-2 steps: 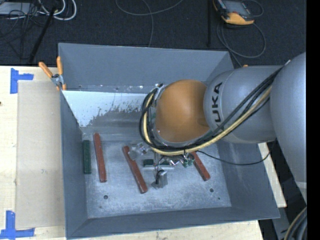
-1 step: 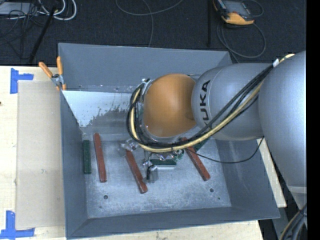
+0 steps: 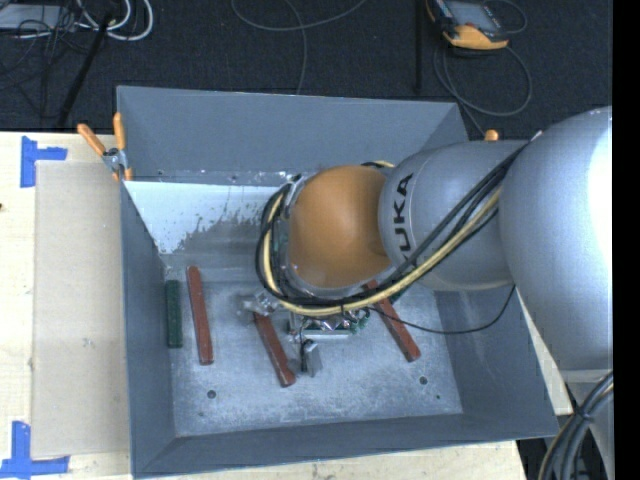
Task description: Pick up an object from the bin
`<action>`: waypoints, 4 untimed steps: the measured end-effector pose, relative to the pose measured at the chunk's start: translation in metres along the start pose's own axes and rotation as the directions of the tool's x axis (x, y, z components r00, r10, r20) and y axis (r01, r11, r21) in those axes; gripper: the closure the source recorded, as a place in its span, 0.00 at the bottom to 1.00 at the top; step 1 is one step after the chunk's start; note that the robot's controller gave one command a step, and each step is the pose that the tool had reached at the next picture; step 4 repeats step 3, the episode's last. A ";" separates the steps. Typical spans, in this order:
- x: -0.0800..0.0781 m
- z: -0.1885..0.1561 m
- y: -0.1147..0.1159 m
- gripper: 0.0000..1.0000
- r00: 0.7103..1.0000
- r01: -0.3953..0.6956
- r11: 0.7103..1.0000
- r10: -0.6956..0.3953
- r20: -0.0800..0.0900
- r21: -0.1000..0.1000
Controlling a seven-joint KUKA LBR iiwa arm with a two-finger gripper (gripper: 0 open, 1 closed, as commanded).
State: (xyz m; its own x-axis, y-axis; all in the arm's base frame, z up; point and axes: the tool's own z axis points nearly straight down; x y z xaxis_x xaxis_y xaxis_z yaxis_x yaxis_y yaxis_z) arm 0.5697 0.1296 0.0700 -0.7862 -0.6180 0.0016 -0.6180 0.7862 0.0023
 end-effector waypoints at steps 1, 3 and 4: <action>0.000 0.000 0.000 0.00 1.000 -0.008 1.000 0.008 0.000 0.000; -0.004 -0.125 0.000 1.00 1.000 -0.017 1.000 0.017 0.010 0.006; -0.004 -0.125 0.000 1.00 1.000 -0.017 1.000 0.017 0.010 0.006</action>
Offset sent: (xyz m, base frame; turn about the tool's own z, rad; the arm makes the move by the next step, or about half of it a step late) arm 0.0000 0.0000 0.0000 0.0000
